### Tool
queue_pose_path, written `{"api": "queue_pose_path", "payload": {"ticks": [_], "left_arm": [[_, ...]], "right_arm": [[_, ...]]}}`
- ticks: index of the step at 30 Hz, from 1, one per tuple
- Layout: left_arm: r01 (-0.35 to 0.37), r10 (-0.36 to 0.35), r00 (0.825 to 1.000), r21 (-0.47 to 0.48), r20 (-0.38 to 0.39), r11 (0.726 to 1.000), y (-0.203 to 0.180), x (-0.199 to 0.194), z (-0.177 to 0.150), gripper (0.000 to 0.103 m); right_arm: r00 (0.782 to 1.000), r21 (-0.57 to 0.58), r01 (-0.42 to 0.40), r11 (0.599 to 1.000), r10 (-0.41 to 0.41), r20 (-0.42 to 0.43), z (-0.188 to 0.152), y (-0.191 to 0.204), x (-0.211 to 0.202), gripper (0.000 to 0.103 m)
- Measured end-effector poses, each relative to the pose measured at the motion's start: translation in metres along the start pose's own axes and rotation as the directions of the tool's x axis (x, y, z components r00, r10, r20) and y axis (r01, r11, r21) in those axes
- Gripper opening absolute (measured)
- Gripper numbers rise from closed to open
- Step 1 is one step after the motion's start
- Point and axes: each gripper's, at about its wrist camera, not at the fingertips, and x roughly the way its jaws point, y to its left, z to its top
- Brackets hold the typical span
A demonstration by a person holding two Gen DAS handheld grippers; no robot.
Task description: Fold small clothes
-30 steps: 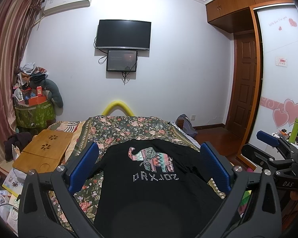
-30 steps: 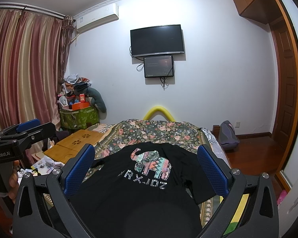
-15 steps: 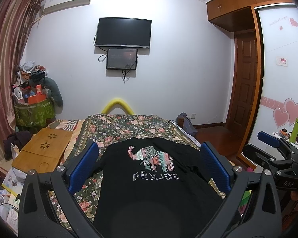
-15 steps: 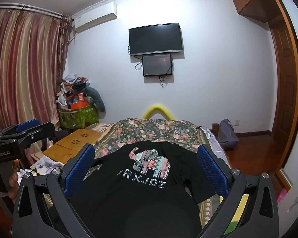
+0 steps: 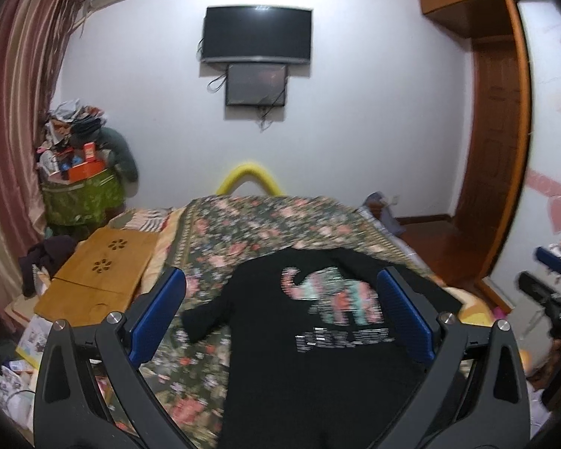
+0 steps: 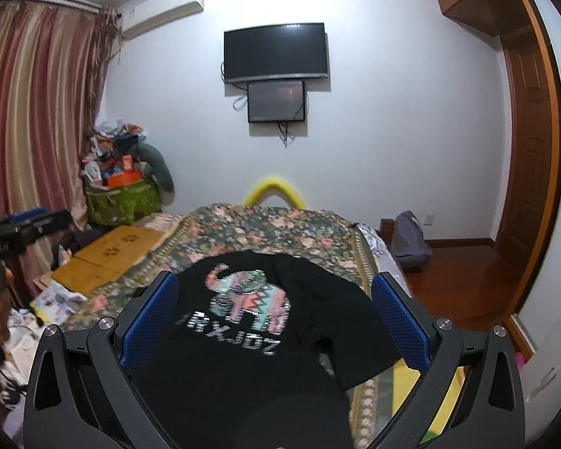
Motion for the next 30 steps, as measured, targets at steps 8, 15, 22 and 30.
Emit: {"api": "queue_pose_path", "payload": {"ticks": [8,15,22,30], "left_arm": [[-0.095,0.09,0.98,-0.017,-0.178,0.995,0.061,0.101,0.005,0.103],[-0.21,0.193,0.898,0.0,-0.395,0.978,0.12,0.199,-0.02,0.103],[-0.261,0.155,0.803,-0.106,-0.576,0.959,0.172,0.272,-0.066,0.091],[-0.264,0.041,0.703,-0.208,-0.71,0.942,0.203,0.345,-0.108,0.082]], "right_arm": [[0.997,-0.011,0.051,0.999,-0.051,-0.06,0.005,-0.037,0.046,0.102],[0.984,0.012,0.068,0.998,-0.065,-0.169,0.003,-0.076,0.1,0.099],[0.953,0.01,0.117,0.993,-0.109,-0.283,-0.017,-0.106,0.144,0.098],[0.914,0.032,0.12,0.992,-0.098,-0.393,-0.038,-0.126,0.18,0.094]]}}
